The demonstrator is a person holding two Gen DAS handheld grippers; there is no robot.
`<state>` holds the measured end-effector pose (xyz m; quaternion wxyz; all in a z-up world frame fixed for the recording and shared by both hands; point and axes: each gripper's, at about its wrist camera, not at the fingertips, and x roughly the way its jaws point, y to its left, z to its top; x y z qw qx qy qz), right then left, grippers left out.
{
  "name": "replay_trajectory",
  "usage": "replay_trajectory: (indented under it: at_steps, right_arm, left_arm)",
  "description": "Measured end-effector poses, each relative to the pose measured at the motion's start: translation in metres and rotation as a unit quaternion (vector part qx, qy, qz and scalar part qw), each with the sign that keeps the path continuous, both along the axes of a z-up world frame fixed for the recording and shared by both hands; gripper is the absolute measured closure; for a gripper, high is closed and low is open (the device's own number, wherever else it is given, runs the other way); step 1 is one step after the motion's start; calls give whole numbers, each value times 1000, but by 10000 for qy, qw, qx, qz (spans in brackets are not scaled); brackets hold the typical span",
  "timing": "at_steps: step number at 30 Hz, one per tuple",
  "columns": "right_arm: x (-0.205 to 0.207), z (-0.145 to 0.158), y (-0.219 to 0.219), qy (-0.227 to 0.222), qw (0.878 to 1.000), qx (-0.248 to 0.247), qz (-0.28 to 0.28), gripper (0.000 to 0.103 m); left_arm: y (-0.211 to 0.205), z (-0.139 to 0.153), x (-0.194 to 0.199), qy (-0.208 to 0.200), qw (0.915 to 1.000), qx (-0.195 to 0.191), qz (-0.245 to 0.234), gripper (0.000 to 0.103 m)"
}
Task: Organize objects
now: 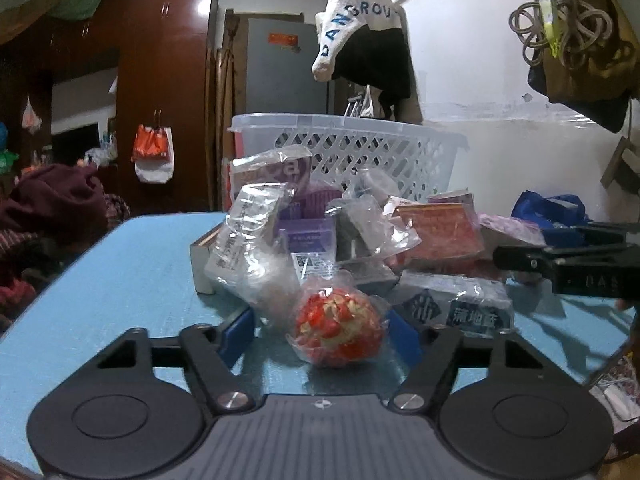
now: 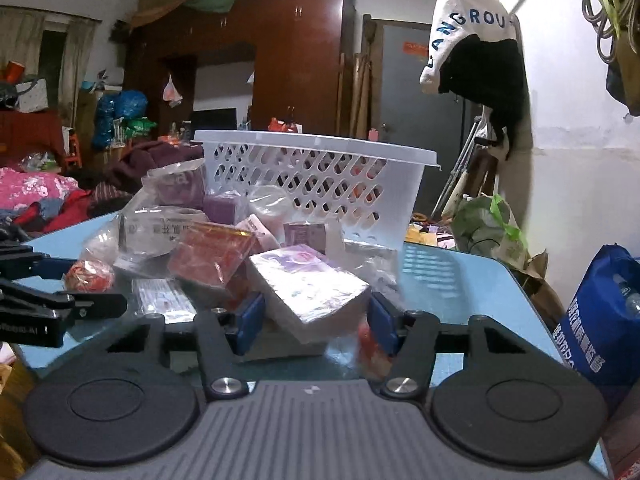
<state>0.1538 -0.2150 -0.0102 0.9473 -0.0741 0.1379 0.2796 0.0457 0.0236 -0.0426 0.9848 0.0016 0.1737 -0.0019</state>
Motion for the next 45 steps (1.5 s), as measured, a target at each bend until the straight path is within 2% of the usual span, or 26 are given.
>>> replay_trajectory:
  at_steps: [2,4,6,12,19,22,24,28,32,35,38,41,43,45]
  right_arm:
    - [-3,-1,-2,-23,10000,-7,20,45]
    - [-10,0,-9,-64,9999,144,-7,46]
    - [-13,4,-14,-84,9995,292,-12,46]
    - [-30,9,-26,-132,9985,530,-60,46]
    - [-31,14,-28,-98,9980,619,-30,46]
    - [-28,13,-28,-16,9978,658,-18,46]
    - [-27,11,-29,4,9978,656,-31,46]
    - [-27,13,-32,49,9973,736,-7,46]
    - [-22,31,-34,-11,9969,784,46,46]
    - [-1,64,-25,-110,9970,755,134,46]
    - [40,100,1,-277,9985,469,-37,46]
    - [97,119,34,-89,9998,58,-169,46]
    - [124,117,48,162,9998,-98,-85,45]
    - [137,112,60,179,9994,-298,-95,44]
  left_arm:
    - [-1,0,-3,-67,9999,61,-47,37]
    - [0,1,-8,-137,9998,25,-141,52]
    - [1,3,-9,-157,9997,-67,-196,52]
    - [-1,1,-21,-214,9994,17,-275,52]
    - [2,8,-37,-465,9978,-56,-461,53]
    - [4,6,-27,-187,9976,-169,-648,51]
    - [8,1,-24,-129,9961,-451,-752,52]
    - [0,7,-30,-420,9951,-293,-840,53]
    - [6,35,-25,-755,9911,-496,-983,53]
    - [14,77,-1,-957,9887,-601,-991,53]
    - [18,122,50,-851,9885,-716,-1024,53]
    - [22,152,121,-426,9930,-770,-792,53]
    - [27,153,162,56,9930,-920,-737,53]
    - [30,148,189,390,9918,-1002,-692,50]
